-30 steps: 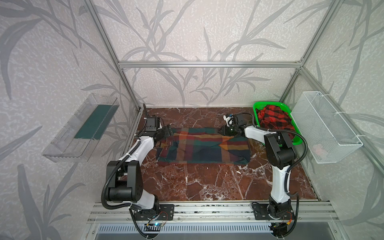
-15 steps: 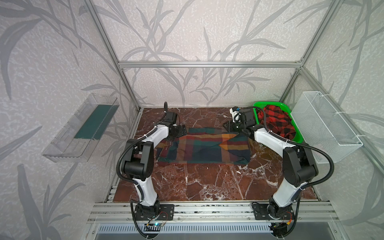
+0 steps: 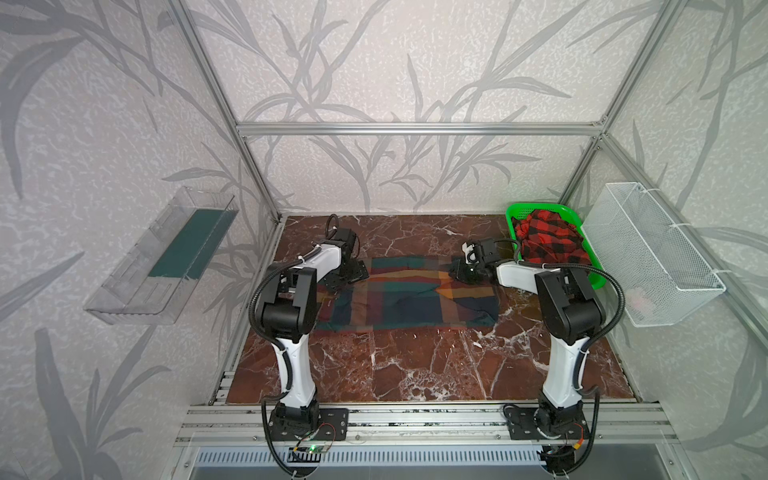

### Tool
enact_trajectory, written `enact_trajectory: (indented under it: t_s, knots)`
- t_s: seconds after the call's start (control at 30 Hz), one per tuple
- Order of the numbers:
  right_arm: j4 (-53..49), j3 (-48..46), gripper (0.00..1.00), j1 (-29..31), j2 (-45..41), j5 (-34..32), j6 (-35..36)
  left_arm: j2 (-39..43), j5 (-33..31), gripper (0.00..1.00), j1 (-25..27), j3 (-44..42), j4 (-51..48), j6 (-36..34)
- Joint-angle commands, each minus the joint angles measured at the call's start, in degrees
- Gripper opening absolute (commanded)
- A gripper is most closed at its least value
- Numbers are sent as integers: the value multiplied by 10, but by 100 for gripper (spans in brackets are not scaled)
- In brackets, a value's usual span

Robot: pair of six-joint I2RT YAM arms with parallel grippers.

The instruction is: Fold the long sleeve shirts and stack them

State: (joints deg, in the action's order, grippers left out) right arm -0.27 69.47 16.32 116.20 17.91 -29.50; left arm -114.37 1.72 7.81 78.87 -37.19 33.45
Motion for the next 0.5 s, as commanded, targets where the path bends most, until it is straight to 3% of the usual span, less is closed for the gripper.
enact_trajectory:
  t_s: [0.0,0.2,0.47]
  knots:
    - [-46,38,29,-12,41,-28,-3,23,22,99,0,-78,-41,62]
    - [-111,168,29,-16,112,-20,20,140,74,97,64,-243,55,144]
    - [-259,409,28,-2,244,27,88,251,39,97,269,-398,161,360]
